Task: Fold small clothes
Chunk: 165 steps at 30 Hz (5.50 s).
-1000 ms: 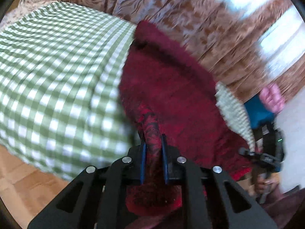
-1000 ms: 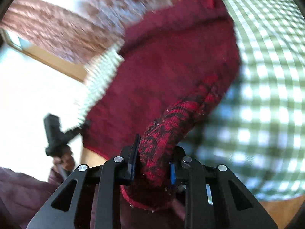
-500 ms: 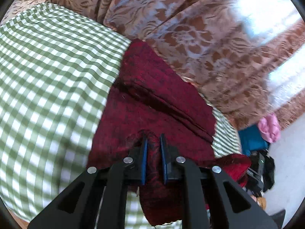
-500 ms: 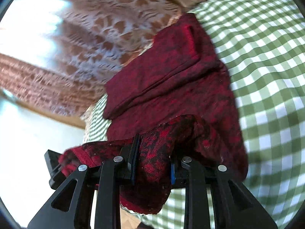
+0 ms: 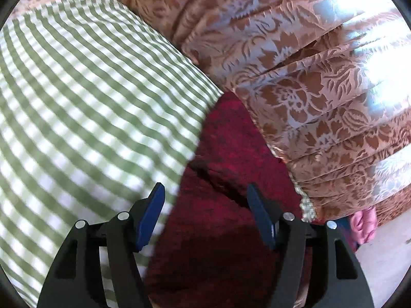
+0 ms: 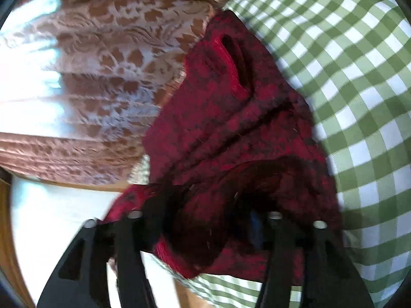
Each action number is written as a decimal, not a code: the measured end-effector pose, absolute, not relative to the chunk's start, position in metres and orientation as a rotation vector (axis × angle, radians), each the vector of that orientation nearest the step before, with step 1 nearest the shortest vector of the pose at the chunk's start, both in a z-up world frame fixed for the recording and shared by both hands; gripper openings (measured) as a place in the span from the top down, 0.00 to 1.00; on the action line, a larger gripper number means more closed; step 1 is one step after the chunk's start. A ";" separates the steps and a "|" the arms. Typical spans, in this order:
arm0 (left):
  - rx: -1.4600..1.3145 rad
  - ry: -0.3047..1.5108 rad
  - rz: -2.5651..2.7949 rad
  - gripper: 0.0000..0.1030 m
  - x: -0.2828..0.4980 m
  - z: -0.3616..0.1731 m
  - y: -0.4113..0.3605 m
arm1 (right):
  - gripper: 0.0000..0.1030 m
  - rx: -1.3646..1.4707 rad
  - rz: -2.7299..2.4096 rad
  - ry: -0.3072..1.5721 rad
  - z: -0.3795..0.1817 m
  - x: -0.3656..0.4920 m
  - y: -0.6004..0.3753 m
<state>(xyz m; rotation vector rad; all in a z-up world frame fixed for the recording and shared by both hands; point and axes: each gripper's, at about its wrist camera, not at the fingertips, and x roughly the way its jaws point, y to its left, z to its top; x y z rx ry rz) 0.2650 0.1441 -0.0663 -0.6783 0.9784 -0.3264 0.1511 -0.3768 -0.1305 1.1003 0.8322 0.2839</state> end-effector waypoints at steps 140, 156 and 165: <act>-0.046 0.853 -0.354 0.86 0.122 -0.078 0.073 | 0.80 0.093 -0.017 0.810 -0.098 0.053 -0.328; -0.146 0.628 -0.438 0.87 0.171 0.019 0.069 | 0.82 0.268 0.032 0.591 -0.008 0.073 -0.349; -0.042 0.637 -0.303 0.87 0.259 0.011 0.025 | 0.82 0.204 -0.131 0.574 -0.013 0.171 -0.345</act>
